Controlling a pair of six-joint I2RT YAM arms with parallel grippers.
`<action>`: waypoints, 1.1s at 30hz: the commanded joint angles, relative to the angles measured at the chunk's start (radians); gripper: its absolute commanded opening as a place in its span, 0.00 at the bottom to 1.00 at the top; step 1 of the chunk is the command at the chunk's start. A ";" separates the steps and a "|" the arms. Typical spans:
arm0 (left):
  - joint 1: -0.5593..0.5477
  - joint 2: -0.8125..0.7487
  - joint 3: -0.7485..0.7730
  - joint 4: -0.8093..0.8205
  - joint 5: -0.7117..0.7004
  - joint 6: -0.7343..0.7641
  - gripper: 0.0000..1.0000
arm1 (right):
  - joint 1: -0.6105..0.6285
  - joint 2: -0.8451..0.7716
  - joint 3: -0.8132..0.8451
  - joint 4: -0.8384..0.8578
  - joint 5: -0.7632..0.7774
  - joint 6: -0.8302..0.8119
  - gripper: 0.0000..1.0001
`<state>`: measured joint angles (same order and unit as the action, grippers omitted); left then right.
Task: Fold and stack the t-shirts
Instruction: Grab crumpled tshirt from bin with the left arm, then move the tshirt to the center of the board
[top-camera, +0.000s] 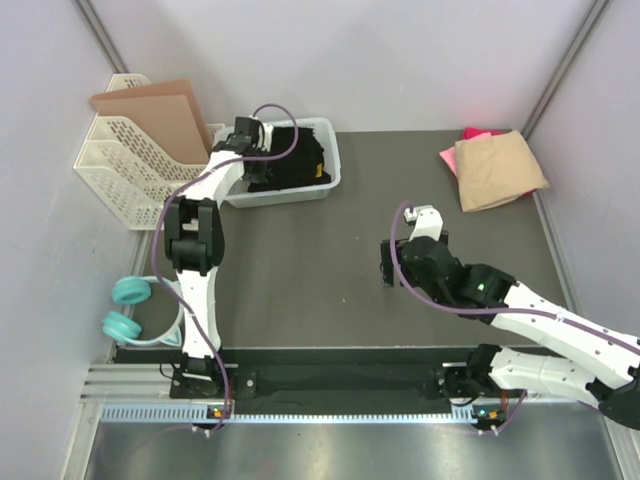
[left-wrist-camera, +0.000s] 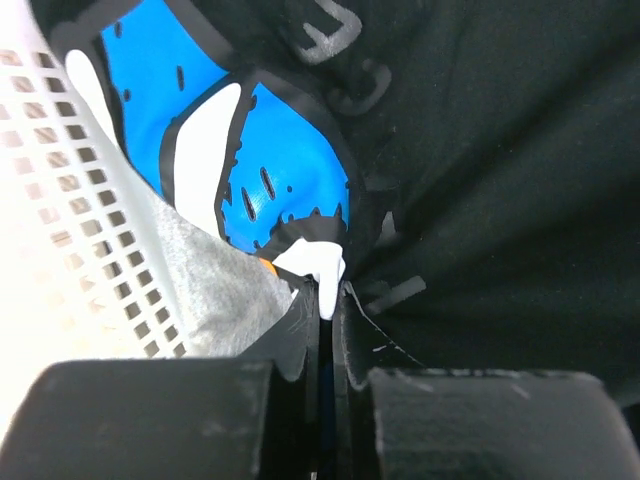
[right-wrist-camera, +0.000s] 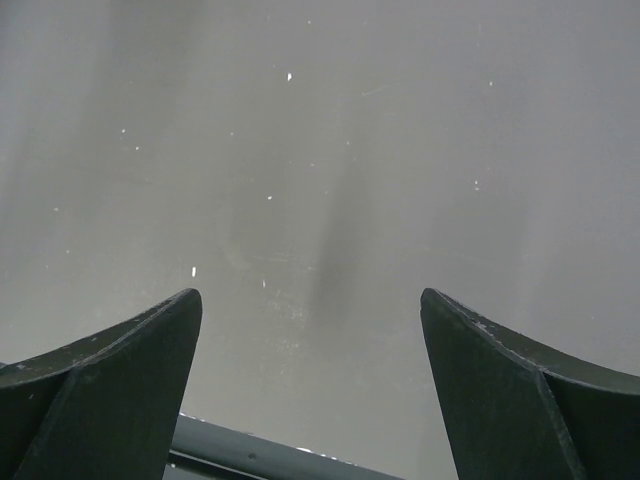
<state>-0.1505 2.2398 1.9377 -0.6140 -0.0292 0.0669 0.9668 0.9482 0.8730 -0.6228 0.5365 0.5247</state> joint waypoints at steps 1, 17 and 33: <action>0.000 -0.073 0.104 -0.030 -0.002 0.008 0.00 | 0.016 -0.020 -0.008 0.031 0.008 -0.012 0.90; -0.245 -0.730 0.166 -0.107 0.107 0.122 0.00 | 0.016 -0.117 0.060 -0.038 0.112 -0.028 0.89; -0.426 -0.895 -0.603 -0.225 0.356 0.126 0.00 | 0.016 -0.247 0.175 -0.175 0.240 0.052 0.86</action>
<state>-0.4835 1.2896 1.4292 -0.8059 0.3000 0.1532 0.9680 0.6853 1.0046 -0.7635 0.7441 0.5453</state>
